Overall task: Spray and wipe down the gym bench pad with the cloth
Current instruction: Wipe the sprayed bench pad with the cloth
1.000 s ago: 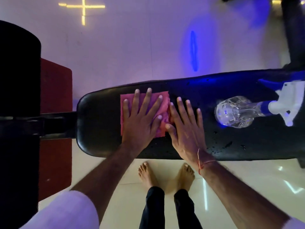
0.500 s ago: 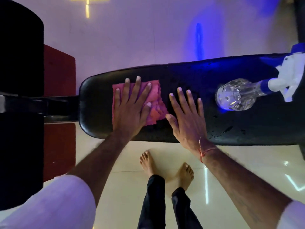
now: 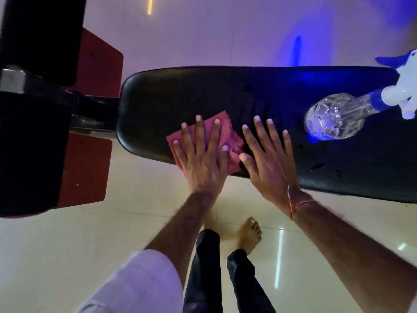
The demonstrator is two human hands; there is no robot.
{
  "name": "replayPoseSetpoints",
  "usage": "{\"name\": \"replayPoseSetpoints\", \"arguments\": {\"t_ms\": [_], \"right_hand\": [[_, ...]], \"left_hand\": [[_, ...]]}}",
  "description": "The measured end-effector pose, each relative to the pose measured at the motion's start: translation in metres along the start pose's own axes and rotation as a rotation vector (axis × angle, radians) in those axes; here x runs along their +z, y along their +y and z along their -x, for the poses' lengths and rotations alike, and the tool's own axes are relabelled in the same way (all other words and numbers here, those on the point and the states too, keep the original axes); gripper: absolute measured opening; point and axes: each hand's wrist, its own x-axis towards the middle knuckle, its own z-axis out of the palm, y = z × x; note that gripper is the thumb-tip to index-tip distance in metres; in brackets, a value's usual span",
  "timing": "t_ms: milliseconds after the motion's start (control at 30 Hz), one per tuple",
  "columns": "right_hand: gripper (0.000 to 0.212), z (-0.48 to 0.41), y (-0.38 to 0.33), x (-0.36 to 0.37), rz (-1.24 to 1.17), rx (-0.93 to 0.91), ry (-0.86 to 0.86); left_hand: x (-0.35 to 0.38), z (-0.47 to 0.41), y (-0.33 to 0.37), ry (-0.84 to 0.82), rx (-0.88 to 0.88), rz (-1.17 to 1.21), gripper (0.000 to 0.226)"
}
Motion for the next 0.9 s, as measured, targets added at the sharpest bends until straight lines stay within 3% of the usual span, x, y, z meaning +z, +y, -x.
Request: {"name": "replayPoseSetpoints", "arguments": {"t_ms": [100,267,367,433,600,767,900], "right_hand": [[0.067,0.004,0.006,-0.003,-0.003,-0.005,0.01],[0.067,0.013,0.016,-0.003,0.006,0.002,0.01],[0.064,0.017,0.019,-0.005,0.007,0.0,0.025],[0.062,0.015,0.021,-0.009,-0.022,0.015,0.051],[0.063,0.011,0.026,-0.012,-0.102,0.046,0.109],[0.065,0.011,0.025,-0.021,-0.132,0.031,0.105],[0.065,0.006,0.026,-0.021,-0.119,0.094,0.071]], "left_hand": [[0.004,0.003,-0.007,-0.003,0.076,0.018,0.059],[0.008,-0.017,-0.004,0.107,-0.117,-0.029,0.06],[0.01,0.024,0.036,-0.009,0.076,0.067,0.058],[0.011,0.019,0.025,-0.028,0.143,0.058,0.059],[0.007,-0.036,0.011,0.084,-0.153,-0.064,0.063],[0.011,0.024,0.041,-0.074,0.11,0.049,0.061],[0.008,-0.031,0.025,-0.034,0.13,-0.029,0.066]]}}
